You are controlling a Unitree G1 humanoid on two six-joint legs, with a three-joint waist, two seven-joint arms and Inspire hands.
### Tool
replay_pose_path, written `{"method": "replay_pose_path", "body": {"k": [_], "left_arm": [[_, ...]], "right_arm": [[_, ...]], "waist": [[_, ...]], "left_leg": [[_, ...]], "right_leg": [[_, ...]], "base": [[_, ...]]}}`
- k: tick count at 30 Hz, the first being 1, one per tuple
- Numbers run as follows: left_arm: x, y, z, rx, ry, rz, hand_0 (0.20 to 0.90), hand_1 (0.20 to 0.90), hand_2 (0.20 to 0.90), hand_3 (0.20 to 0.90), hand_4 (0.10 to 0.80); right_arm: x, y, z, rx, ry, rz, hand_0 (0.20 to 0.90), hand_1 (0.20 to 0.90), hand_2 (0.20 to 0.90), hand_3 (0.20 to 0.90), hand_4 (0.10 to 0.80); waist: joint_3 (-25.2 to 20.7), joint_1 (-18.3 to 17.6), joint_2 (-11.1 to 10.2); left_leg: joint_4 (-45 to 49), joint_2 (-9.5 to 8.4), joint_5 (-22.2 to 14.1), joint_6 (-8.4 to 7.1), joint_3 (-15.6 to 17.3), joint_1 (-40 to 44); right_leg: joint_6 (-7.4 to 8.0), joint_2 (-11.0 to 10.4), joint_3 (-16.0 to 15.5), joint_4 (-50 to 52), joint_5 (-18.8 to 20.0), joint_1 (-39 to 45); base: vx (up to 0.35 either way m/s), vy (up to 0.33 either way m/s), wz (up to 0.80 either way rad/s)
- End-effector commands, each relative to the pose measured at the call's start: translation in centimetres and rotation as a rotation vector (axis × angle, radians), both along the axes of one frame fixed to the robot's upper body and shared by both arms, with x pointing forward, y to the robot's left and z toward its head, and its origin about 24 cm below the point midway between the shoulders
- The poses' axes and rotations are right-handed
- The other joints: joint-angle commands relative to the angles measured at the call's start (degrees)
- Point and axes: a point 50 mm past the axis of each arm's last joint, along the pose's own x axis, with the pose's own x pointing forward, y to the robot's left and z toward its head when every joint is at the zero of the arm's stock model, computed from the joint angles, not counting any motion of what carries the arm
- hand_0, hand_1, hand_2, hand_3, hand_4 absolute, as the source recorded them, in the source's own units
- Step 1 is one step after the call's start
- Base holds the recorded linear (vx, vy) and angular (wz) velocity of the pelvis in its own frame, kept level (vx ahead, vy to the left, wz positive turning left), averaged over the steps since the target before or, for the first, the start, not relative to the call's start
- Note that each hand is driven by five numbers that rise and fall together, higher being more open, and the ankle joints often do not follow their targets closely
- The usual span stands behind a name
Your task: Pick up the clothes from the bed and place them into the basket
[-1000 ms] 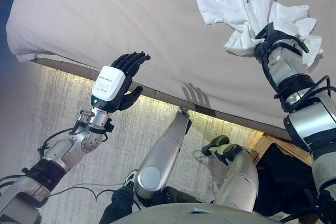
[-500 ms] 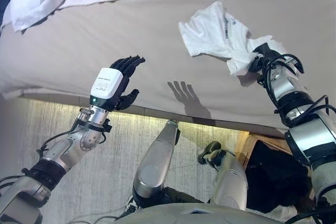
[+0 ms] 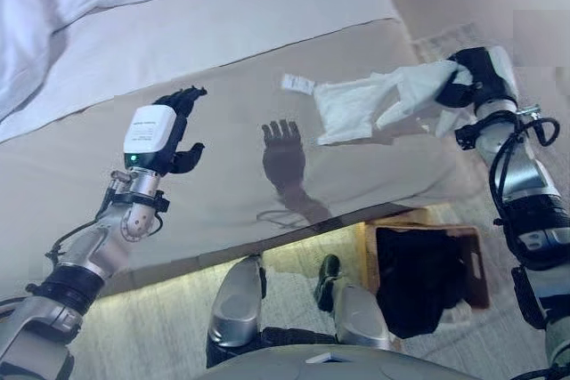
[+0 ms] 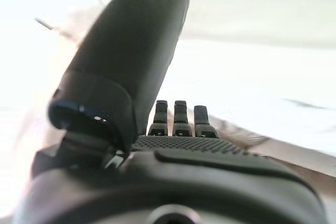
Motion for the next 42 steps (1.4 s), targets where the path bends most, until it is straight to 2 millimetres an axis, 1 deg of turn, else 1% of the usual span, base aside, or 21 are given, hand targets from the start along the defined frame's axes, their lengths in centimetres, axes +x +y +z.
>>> {"method": "replay_pose_path", "body": {"k": [1, 3, 6, 8, 9, 14, 15, 18, 20, 22, 24, 26, 28, 31, 32, 35, 42], "left_arm": [[-0.7, 0.5, -1.6, -0.062, 0.005, 0.03, 0.9, 0.9, 0.9, 0.9, 0.8], [-0.7, 0.4, -1.9, -0.06, 0.007, 0.013, 0.9, 0.9, 0.9, 0.9, 0.8], [-0.7, 0.2, -2.1, -0.062, 0.004, 0.002, 0.9, 0.9, 0.9, 0.9, 0.8], [-0.7, 0.2, -2.2, -0.08, 0.0, -0.002, 0.9, 0.9, 0.9, 0.9, 0.8], [-0.7, 0.2, -2.2, -0.08, 0.001, -0.003, 0.9, 0.9, 0.9, 0.9, 0.8], [-0.7, 0.3, -2.6, -0.087, 0.005, 0.006, 0.9, 0.9, 0.9, 0.9, 0.8], [-0.8, 0.3, -2.8, -0.089, 0.017, 0.0, 0.9, 0.9, 0.9, 0.9, 0.8], [-0.7, 0.1, -2.8, -0.092, 0.024, -0.01, 0.9, 0.9, 0.9, 0.9, 0.8], [-0.6, 0.1, -2.7, -0.089, 0.025, -0.025, 0.9, 0.9, 0.9, 0.9, 0.8], [-0.6, 0.1, -2.5, -0.095, 0.023, -0.029, 0.9, 0.9, 0.9, 0.9, 0.8], [-0.6, 0.1, -2.3, -0.12, 0.017, -0.042, 0.9, 0.9, 0.9, 0.9, 0.8], [-0.8, -0.5, -1.4, -0.236, 0.031, -0.145, 0.9, 0.9, 0.9, 0.9, 0.8], [-1.1, -0.8, -1.0, -0.282, 0.024, -0.179, 0.9, 0.9, 0.9, 0.9, 0.8], [-1.2, -1.0, -0.4, -0.297, 0.027, -0.222, 0.9, 0.9, 0.9, 0.9, 0.8], [-1.1, -1.0, -0.1, -0.282, 0.04, -0.235, 0.9, 0.9, 0.9, 0.9, 0.8], [-1.1, -0.7, 0.4, -0.262, 0.053, -0.246, 0.9, 0.9, 0.9, 0.9, 0.8], [-1.2, -0.5, 1.0, -0.248, 0.087, -0.266, 0.9, 0.9, 0.9, 0.9, 0.8]], "right_arm": [[-3.1, -2.7, 1.9, -0.099, -0.117, -0.023, 0.3, 0.3, 0.3, 0.2, 0.1], [-3.8, -3.4, 2.0, -0.078, -0.134, -0.052, 0.3, 0.3, 0.3, 0.2, 0.1], [-4.5, -4.0, 2.2, -0.095, -0.14, -0.079, 0.3, 0.3, 0.3, 0.2, 0.1], [-5.4, -5.2, 2.7, -0.116, -0.146, -0.126, 0.3, 0.3, 0.3, 0.2, 0.1], [-5.4, -5.2, 2.7, -0.116, -0.145, -0.127, 0.3, 0.3, 0.3, 0.2, 0.1], [-6.9, -6.5, 3.2, -0.099, -0.151, -0.152, 0.3, 0.3, 0.3, 0.2, 0.1], [-7.7, -7.1, 3.1, -0.1, -0.145, -0.178, 0.3, 0.3, 0.3, 0.2, 0.1], [-8.7, -8.0, 2.7, -0.082, -0.128, -0.201, 0.3, 0.3, 0.3, 0.2, 0.1], [-9.6, -8.8, 2.0, -0.062, -0.102, -0.22, 0.3, 0.3, 0.3, 0.2, 0.1], [-9.8, -9.1, 1.8, -0.058, -0.081, -0.22, 0.3, 0.3, 0.3, 0.2, 0.1], [-10.0, -9.4, 1.0, -0.053, -0.032, -0.22, 0.3, 0.3, 0.3, 0.2, 0.1], [-10.4, -9.7, -0.4, -0.043, 0.041, -0.221, 0.3, 0.3, 0.3, 0.2, 0.1], [-10.8, -10.0, -1.7, -0.036, 0.09, -0.23, 0.3, 0.3, 0.3, 0.2, 0.1], [-11.1, -10.2, -3.4, -0.02, 0.148, -0.242, 0.3, 0.3, 0.3, 0.2, 0.1], [-11.3, -10.4, -4.2, -0.004, 0.178, -0.247, 0.3, 0.3, 0.3, 0.2, 0.1], [-11.5, -10.5, -5.7, 0.009, 0.243, -0.249, 0.3, 0.3, 0.3, 0.2, 0.1], [-11.9, -11.0, -8.4, 0.025, 0.375, -0.275, 0.3, 0.3, 0.3, 0.2, 0.1]], "waist": [[-17.8, -4.1, 0.7], [-18.9, -5.0, 0.6], [-19.8, -5.7, 0.5], [-20.9, -7.1, 0.4], [-20.9, -7.0, 0.5], [-22.3, -9.7, 0.1], [-22.6, -11.1, 0.1], [-22.9, -12.1, 0.1], [-23.1, -13.3, 0.3], [-23.2, -13.7, 0.3], [-23.4, -14.2, 0.4], [-23.6, -14.8, 0.8], [-23.6, -15.0, 1.2], [-23.6, -15.2, 1.7], [-23.6, -15.3, 2.0], [-23.4, -15.3, 2.6], [-23.4, -14.8, 4.0]], "left_leg": [[-1.9, 0.3, -6.0, 0.45, 2.8, 2.5], [-3.9, 0.55, -5.7, 0.13, 3.4, 3.4], [-6.1, 0.7, -5.1, -0.14, 3.9, 4.4], [-8.0, 1.02, -4.8, -0.26, 4.6, 5.3], [-8.0, 1.03, -4.8, -0.27, 4.7, 5.3], [-8.8, 1.63, -5.1, -0.22, 7.4, 6.1], [-8.4, 1.87, -5.3, -0.08, 8.2, 6.3], [-8.2, 2.22, -5.5, -0.07, 8.9, 6.3], [-7.9, 2.57, -5.7, -0.25, 9.6, 6.4], [-7.7, 2.76, -5.8, -0.39, 10.1, 6.5], [-7.3, 3.0, -5.9, -0.6, 10.6, 6.4], [-6.9, 3.25, -6.0, -0.81, 11.2, 6.4], [-6.7, 3.42, -6.1, -0.96, 11.5, 6.5], [-6.5, 3.57, -6.2, -1.09, 11.8, 6.6], [-6.4, 3.68, -6.2, -1.2, 12.0, 6.6], [-6.4, 3.69, -6.2, -1.34, 12.2, 6.7], [-6.5, 3.69, -6.1, -1.89, 12.3, 6.8]], "right_leg": [[1.43, 3.0, 1.9, -0.5, 0.0, -2.1], [2.02, 3.2, 2.6, -2.3, 0.8, -1.7], [2.54, 3.5, 3.4, -4.3, 1.9, -1.2], [2.87, 4.2, 4.9, -5.7, 2.5, -1.2], [2.87, 4.2, 5.0, -5.7, 2.5, -1.2], [3.15, 4.8, 6.6, -6.5, 3.1, -2.2], [3.03, 5.4, 7.6, -6.0, 2.8, -2.6], [2.98, 5.8, 8.4, -5.5, 2.6, -3.2], [2.96, 6.2, 9.3, -5.7, 2.7, -3.5], [2.97, 6.3, 9.5, -5.9, 2.8, -3.6], [2.95, 6.3, 9.8, -6.1, 3.0, -3.7], [2.84, 6.4, 10.3, -6.3, 3.1, -3.9], [2.77, 6.5, 10.5, -6.2, 3.1, -4.0], [2.71, 6.6, 10.5, -5.9, 3.0, -4.2], [2.72, 6.5, 10.4, -5.8, 3.0, -4.2], [2.76, 6.3, 10.2, -5.7, 3.0, -4.3], [2.83, 5.8, 9.2, -6.1, 3.1, -4.1]], "base": [[-0.001, -0.08, -0.4], [-0.022, -0.047, -0.31], [-0.03, -0.028, -0.37], [-0.064, -0.033, -0.32], [-0.061, -0.03, -0.19], [-0.043, -0.012, -0.28], [-0.013, -0.007, -0.21], [-0.019, -0.012, -0.12], [-0.04, -0.02, -0.17], [-0.029, -0.016, -0.11], [-0.023, -0.016, -0.19], [-0.026, -0.008, -0.13], [-0.023, -0.004, -0.07], [-0.021, 0.001, -0.14], [-0.021, 0.004, -0.07], [0.0, 0.0, 0.0], [0.0, 0.0, 0.0]]}}
